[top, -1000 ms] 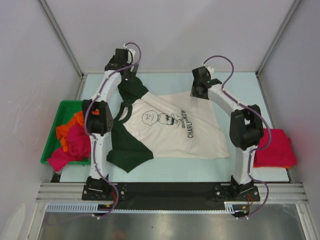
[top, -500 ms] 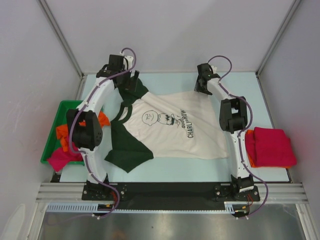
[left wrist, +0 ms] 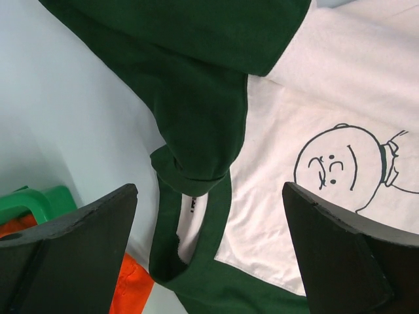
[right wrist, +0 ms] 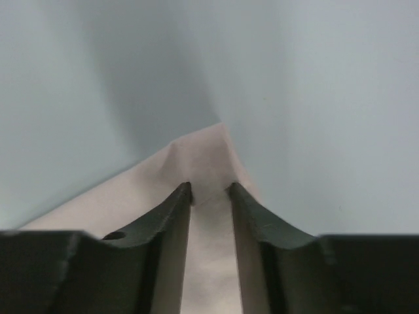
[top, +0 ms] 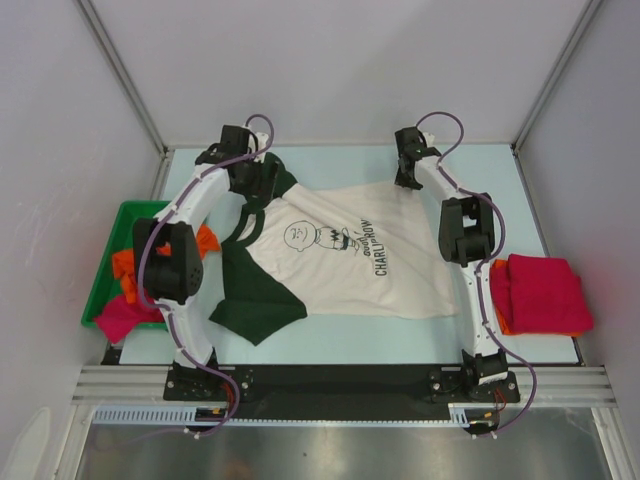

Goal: Fold and stack the t-shirts
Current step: Flatten out the tshirt

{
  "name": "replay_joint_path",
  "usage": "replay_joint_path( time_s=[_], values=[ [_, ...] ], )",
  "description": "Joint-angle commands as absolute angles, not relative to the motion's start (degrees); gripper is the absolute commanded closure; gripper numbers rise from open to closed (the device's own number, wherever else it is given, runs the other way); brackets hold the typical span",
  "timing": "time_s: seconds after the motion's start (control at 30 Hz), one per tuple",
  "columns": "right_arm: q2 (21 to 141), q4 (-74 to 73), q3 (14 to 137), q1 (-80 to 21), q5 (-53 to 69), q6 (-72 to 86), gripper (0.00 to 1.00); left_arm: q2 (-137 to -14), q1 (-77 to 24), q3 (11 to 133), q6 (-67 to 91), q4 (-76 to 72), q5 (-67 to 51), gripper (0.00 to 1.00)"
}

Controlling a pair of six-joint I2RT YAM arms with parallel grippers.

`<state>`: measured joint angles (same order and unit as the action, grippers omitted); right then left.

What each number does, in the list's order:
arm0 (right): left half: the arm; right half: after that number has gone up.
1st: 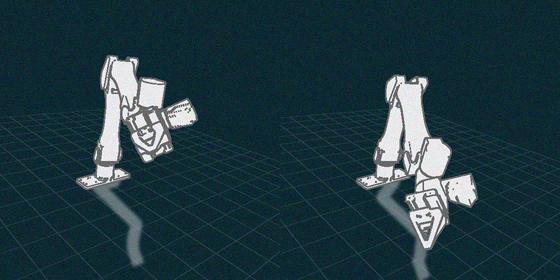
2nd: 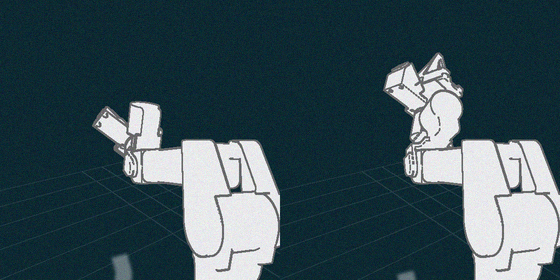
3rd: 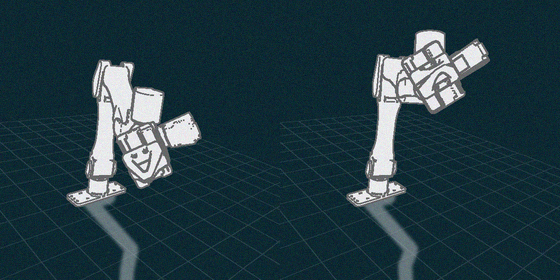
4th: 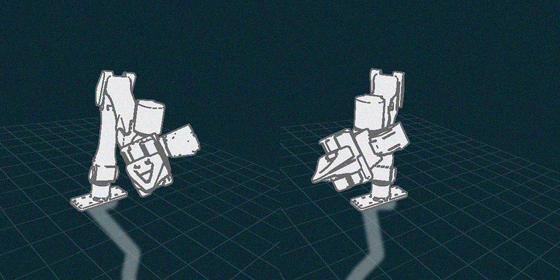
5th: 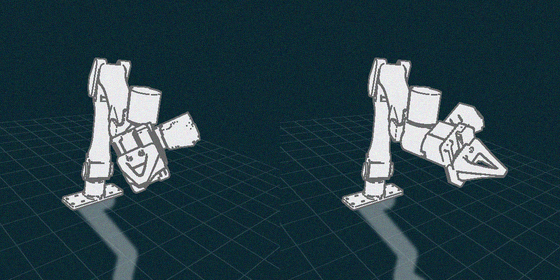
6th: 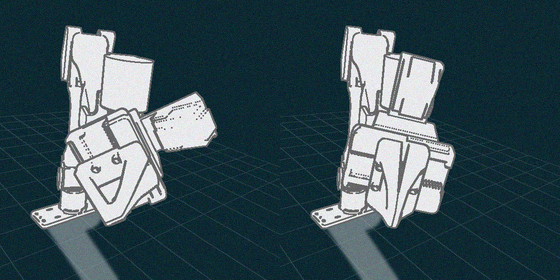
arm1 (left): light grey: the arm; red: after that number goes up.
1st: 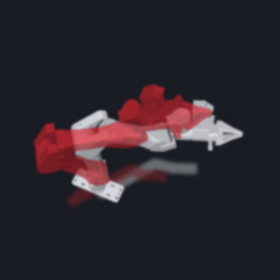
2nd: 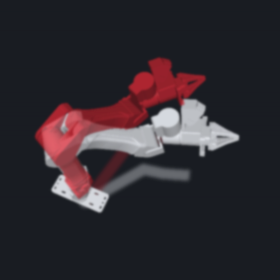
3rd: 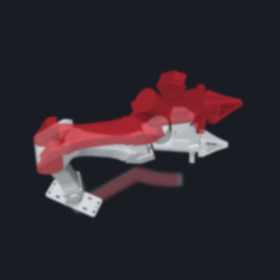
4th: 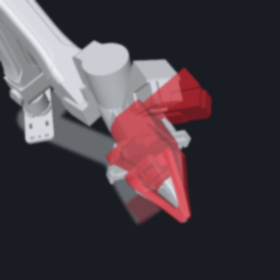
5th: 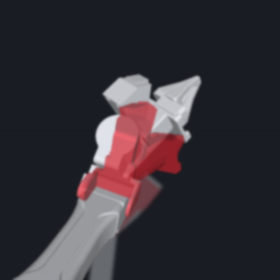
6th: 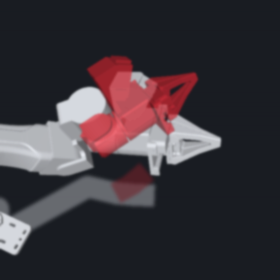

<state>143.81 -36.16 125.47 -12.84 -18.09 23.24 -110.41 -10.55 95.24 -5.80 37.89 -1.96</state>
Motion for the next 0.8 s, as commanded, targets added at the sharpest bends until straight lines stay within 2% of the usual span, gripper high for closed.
replay_joint_path(
  time_s=[0.0,0.03,0.07,0.3,0.43,0.57,0.77],
  values=[
    [144.84,-39.64,122.44,-12.13,-17.14,23.29,0.77,-106.43,-10.72,95.1,-4.66,37.35,-3.52,0.02],
    [144.84,-39.81,122.26,-12.13,-17.31,23.47,0.96,-106.52,-10.72,95.1,-4.57,37.44,-3.52,0.02],
    [144.84,-39.9,122.08,-11.78,-17.49,23.55,1.0,-106.52,-10.64,95.1,-4.48,37.35,-3.52,0.02],
    [143.88,-41.74,122.95,-8.45,-20.48,26.98,1.0,-106.79,-10.72,94.75,-4.66,37.79,-2.2,0.03],
    [146.68,-45.69,129.01,-5.72,-20.74,27.95,1.0,-108.36,-10.72,95.45,-4.22,38.49,-1.32,0.04],
    [151.43,-51.06,141.56,-4.31,-22.32,26.55,1.0,-109.25,-10.72,95.8,-3.96,38.93,-1.06,0.04],
    [152.67,-51.15,143.7,-1.5,-23.11,27.24,1.0,-109.86,-10.72,95.36,-3.95,38.85,-0.79,0.05]
  ],
)
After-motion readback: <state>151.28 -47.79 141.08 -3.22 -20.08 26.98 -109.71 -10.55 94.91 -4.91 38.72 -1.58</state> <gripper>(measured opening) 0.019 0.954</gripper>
